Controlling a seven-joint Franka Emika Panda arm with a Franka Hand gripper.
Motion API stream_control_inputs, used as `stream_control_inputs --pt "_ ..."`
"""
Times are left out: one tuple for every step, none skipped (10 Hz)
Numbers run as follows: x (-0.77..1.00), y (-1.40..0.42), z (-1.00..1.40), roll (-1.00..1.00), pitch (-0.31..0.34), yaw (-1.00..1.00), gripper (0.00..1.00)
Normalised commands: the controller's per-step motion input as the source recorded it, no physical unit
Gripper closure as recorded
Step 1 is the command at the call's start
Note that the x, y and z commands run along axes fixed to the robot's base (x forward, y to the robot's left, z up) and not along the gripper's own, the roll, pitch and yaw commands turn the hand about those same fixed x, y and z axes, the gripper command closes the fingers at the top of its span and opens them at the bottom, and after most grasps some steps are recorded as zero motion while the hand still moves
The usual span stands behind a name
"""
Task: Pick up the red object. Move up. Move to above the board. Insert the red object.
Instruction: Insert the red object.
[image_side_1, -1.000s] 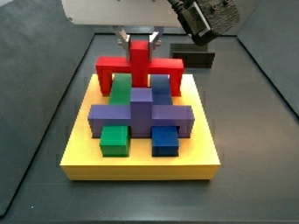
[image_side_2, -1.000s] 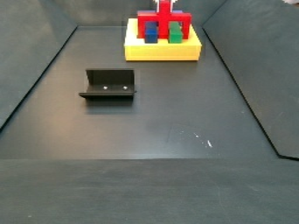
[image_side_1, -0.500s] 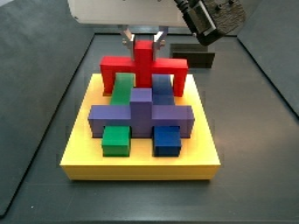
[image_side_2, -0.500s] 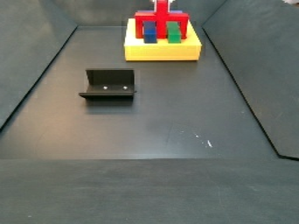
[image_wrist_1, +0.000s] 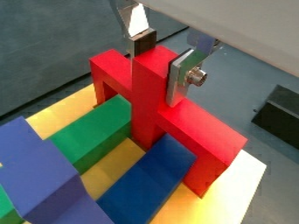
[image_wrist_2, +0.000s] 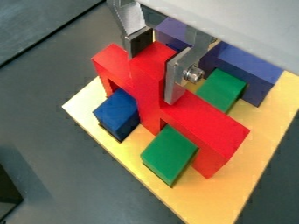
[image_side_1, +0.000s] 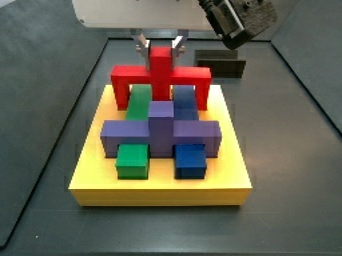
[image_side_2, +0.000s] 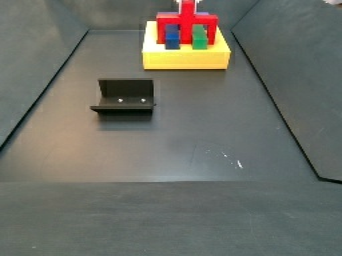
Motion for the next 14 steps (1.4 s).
stream_control_inputs --pt "-0.13 0.02 -0.22 -0.09 -0.103 0.04 1.00" --pt "0.00 0.02 -0.31 -0.13 -0.099 0.06 1.00" --pt "0.12 0.00 -0.15 -0.06 -0.051 0.12 1.00" --pt "0.12 0.00 -0.13 -0.07 -0.009 0.13 1.00" --pt "0.25 -0.01 -0.03 -0.16 0.019 0.15 1.00" --pt "0.27 -0.05 0.00 -0.17 0.039 0.17 1.00" --pt "0.31 -0.11 0.00 -0.13 0.059 0.11 1.00" --pt "0.08 0.00 -0.16 -0.05 0.006 0.00 1.00" --pt "-0.08 0.03 -0.19 -0.04 0.000 0.00 1.00" --pt "-0.20 0.07 -0.18 -0.04 0.000 -0.03 1.00" --pt "-0.31 0.13 -0.20 -0.02 0.000 -0.13 1.00" --pt "-0.36 0.15 -0.21 -0.05 -0.011 -0.14 1.00" --pt "-0.36 0.15 -0.20 -0.05 -0.011 -0.13 1.00" --pt "-0.21 0.07 -0.20 -0.02 -0.031 -0.06 1.00"
